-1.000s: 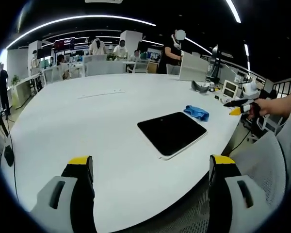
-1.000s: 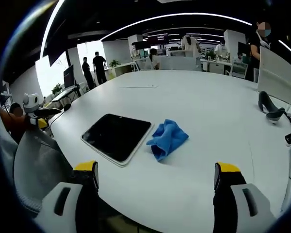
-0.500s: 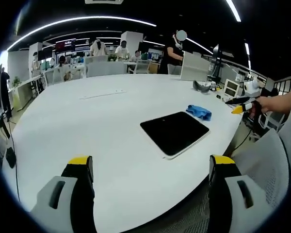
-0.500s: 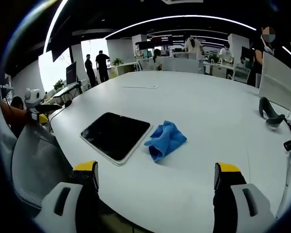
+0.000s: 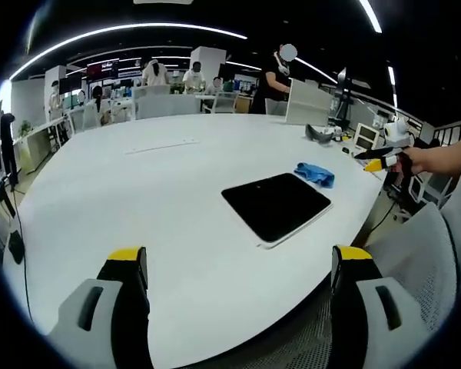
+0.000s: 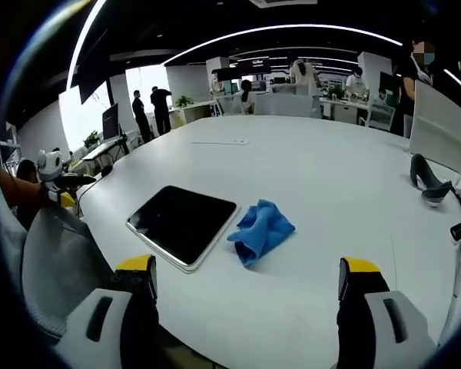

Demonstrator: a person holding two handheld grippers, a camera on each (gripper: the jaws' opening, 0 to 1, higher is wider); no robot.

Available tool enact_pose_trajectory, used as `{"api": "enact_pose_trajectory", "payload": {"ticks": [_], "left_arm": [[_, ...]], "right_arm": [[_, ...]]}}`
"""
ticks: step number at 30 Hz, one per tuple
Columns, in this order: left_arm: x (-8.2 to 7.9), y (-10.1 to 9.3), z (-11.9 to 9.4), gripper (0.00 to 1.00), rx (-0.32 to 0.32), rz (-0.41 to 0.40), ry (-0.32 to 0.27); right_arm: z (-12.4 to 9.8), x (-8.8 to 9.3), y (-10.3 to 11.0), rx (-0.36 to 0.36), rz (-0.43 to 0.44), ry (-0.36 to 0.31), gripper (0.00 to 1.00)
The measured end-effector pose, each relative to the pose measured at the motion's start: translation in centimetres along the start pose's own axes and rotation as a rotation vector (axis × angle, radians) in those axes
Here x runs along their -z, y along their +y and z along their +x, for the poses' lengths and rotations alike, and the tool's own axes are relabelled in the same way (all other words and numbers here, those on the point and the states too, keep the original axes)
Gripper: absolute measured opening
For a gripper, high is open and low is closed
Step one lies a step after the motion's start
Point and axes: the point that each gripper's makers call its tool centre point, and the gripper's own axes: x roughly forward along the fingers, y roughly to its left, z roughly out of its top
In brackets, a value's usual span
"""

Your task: Wipe the mirror surface with the cleaning cloth until all visible marks leave the cleaned area.

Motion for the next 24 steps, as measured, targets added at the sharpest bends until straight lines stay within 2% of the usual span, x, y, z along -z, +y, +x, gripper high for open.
{"api": "enact_pose_trajectory", "payload": {"ticks": [13, 18, 24], "left_arm": [[0.3, 0.1, 0.0, 0.99, -0.005, -0.015, 0.012], [0.4, 0.1, 0.1, 0.99, -0.006, -0.012, 0.016], [0.5, 0.1, 0.0, 0.99, -0.007, -0.011, 0.017]], "right_arm": [[-0.7, 0.8, -0.4, 0.011, 0.015, 0.028, 0.93], [-0.8, 0.6, -0.9, 0.023, 0.05, 0.014, 0.9], [-0.2, 0.0, -1.3, 0.03, 0.054, 0.012, 0.88]]}}
